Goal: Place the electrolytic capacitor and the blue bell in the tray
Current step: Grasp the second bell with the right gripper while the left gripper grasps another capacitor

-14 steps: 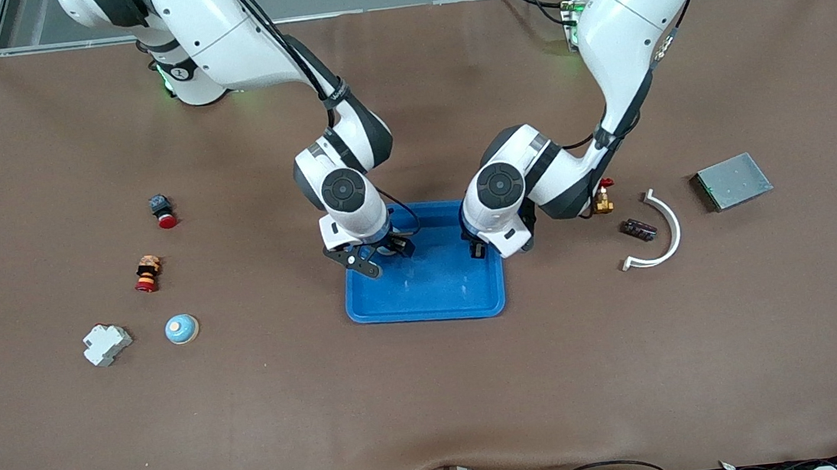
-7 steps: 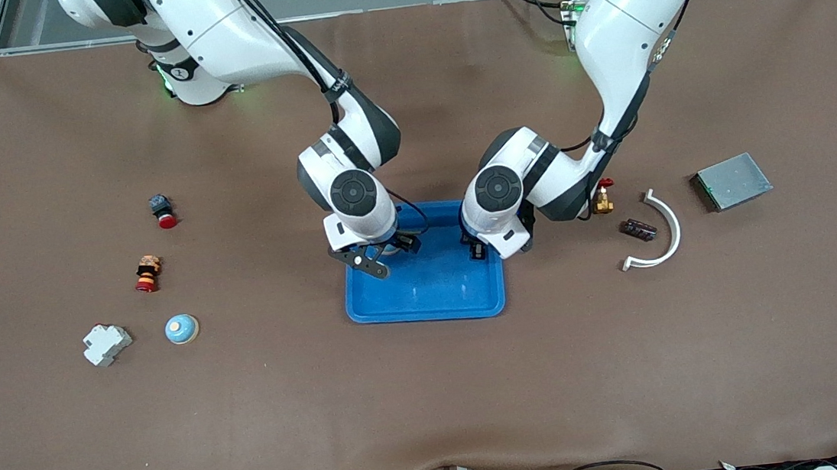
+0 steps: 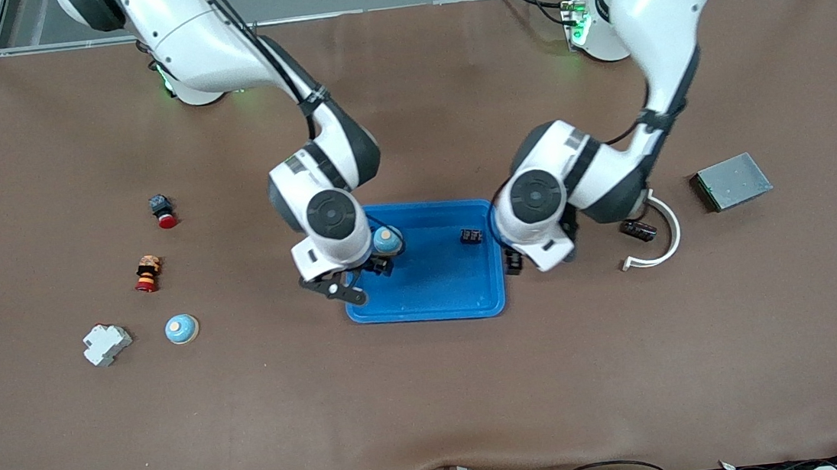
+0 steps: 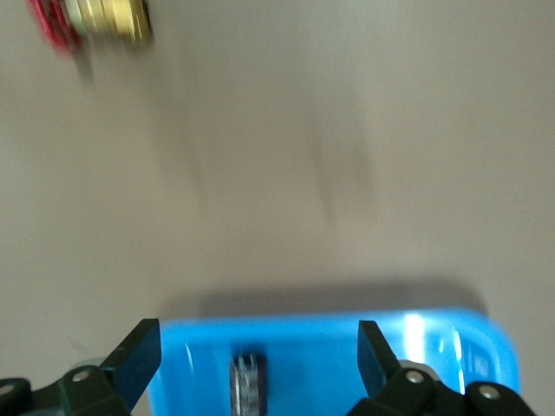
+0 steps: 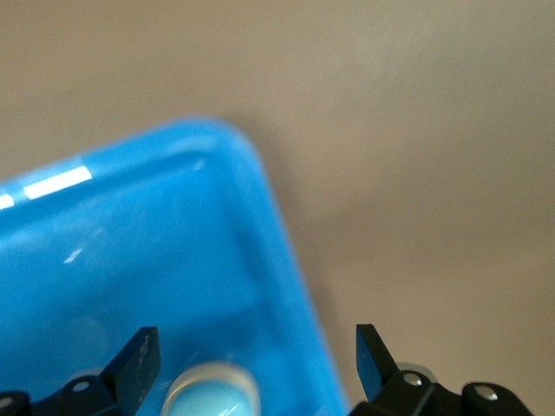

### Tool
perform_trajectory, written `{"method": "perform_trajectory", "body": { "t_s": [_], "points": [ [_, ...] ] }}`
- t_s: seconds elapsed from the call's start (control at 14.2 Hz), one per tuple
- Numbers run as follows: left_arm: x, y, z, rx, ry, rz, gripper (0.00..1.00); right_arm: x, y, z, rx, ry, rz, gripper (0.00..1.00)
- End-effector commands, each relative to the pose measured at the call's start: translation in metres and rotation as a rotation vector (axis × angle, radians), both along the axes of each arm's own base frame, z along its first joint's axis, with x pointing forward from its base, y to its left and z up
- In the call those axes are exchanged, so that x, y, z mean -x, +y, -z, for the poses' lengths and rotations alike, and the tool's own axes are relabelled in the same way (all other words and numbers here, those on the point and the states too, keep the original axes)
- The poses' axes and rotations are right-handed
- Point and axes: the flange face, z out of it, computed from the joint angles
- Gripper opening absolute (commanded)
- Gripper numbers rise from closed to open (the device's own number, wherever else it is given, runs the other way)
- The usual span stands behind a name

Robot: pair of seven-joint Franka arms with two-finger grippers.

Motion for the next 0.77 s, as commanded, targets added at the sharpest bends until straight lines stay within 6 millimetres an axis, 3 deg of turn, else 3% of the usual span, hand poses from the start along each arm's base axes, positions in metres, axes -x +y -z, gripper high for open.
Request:
{"method": "perform_trajectory", "body": {
  "t_s": [0.0, 0.14, 0.35, 0.49, 0.7],
  "points": [
    [-0.016, 0.069, -0.022, -0.017, 0.047, 0.110, 1.00, -0.023, -0.060, -0.031, -0.022, 0.007, -0.092, 1.00],
    [-0.026, 0.117, -0.027, 0.003, 0.063, 0.180, 1.00, -0.036, -0.104, -0.036, -0.033, 0.016, -0.152, 1.00],
    [-0.032, 0.177, -0.014, -0.004, 0.099, 0.227, 1.00, -0.039, -0.162, -0.033, -0.044, 0.041, -0.218, 1.00],
    [-0.019, 0.197, 0.013, -0.042, 0.150, 0.252, 1.00, -0.038, -0.190, -0.031, -0.044, 0.044, -0.253, 1.00],
    [0.003, 0.228, 0.031, -0.072, 0.172, 0.236, 1.00, -0.030, -0.238, -0.021, -0.053, -0.006, -0.316, 1.00]
  ]
}}
